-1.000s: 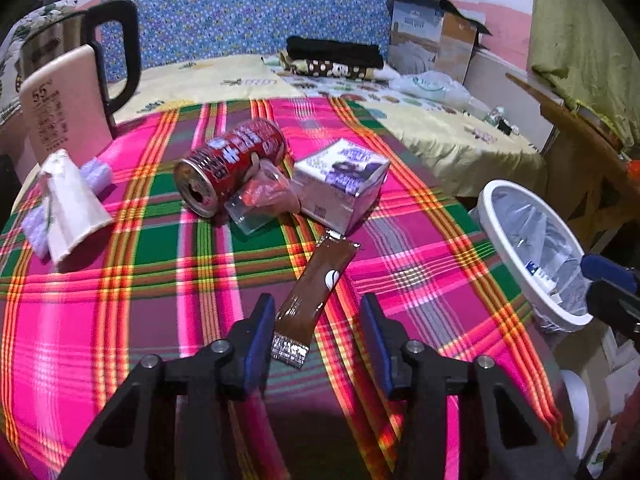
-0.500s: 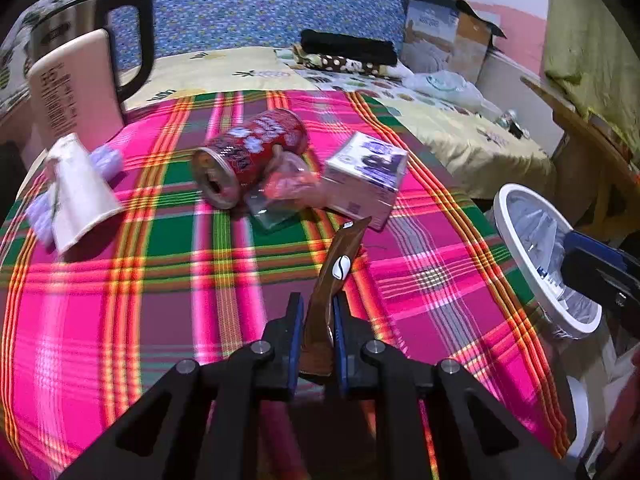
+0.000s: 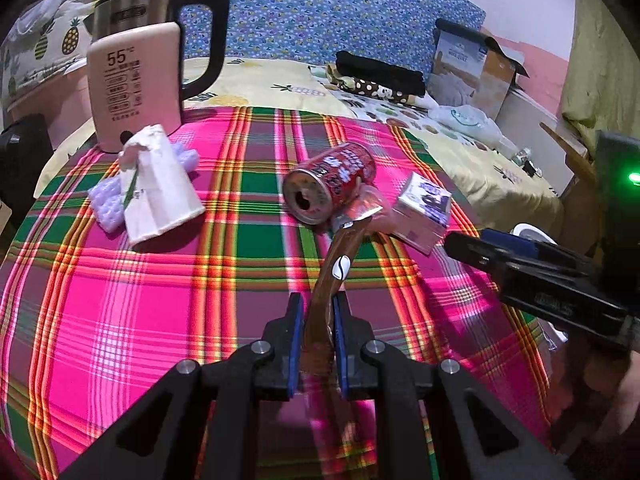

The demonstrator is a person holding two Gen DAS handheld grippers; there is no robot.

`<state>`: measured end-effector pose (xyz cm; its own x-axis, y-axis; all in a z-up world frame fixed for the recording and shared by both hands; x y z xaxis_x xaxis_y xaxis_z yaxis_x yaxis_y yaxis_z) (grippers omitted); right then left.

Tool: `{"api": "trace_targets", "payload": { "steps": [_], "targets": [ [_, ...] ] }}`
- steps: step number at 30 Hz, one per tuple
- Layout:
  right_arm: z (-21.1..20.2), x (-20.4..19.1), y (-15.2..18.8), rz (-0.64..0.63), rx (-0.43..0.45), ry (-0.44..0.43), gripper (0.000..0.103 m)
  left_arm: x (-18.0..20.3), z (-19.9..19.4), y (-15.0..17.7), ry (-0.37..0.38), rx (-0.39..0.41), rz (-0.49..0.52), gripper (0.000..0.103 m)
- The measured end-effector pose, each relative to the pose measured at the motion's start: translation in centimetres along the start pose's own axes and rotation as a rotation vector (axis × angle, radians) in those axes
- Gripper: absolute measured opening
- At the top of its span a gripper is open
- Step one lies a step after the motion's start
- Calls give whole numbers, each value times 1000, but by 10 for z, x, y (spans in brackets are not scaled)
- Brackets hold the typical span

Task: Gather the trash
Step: 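Grasp the brown wrapper with left tool while right grasps the purple grape milk box, then carry the wrapper and grape milk box over the bin and open both tools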

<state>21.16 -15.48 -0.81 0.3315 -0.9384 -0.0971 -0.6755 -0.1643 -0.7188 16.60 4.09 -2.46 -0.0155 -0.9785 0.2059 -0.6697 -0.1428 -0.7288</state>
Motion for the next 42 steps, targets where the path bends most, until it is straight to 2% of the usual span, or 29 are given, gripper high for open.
{"api": "trace_targets", "payload": {
  "steps": [6,13,16,20,25,32,36,37,42],
  "targets": [
    [23,12,-6,6,-30,56,62,-12,5,0,-1,-4,-22,15],
    [4,61,-5,118,-3,161,62,-17,9,3,9,-2,-38,15],
    [-6,54,-8,126,36,110,62,-17,10,3,4,-1,-47,15],
    [-4,18,-12,56,66,35,63,-20,9,-1,-8,10,-57,15],
    [15,7,-13,71,50,63,63,-28,6,-6,-18,24,-66,15],
    [28,16,-19,98,37,141,62,-31,14,-7,-7,13,-75,15],
    [33,21,-15,123,-6,124,62,-28,15,-6,1,7,-73,15],
    [29,22,-14,123,3,113,56,-27,15,-5,2,7,-72,15],
    [16,19,-12,110,41,85,56,-24,13,-3,0,2,-63,15]
  ]
}}
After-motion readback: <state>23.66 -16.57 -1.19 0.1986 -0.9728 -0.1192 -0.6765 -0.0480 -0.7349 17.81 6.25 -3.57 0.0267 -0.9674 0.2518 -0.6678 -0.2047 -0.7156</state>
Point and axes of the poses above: each gripper's, at about its wrist camera, not at the fingertips, and z roughly the way its jaws point, x to its right, y to its underside, the point moved 1 cm from there along z, roughly the way its jaws point, and after that the axes turned 5 degrees about x, right-handed, at the moved point
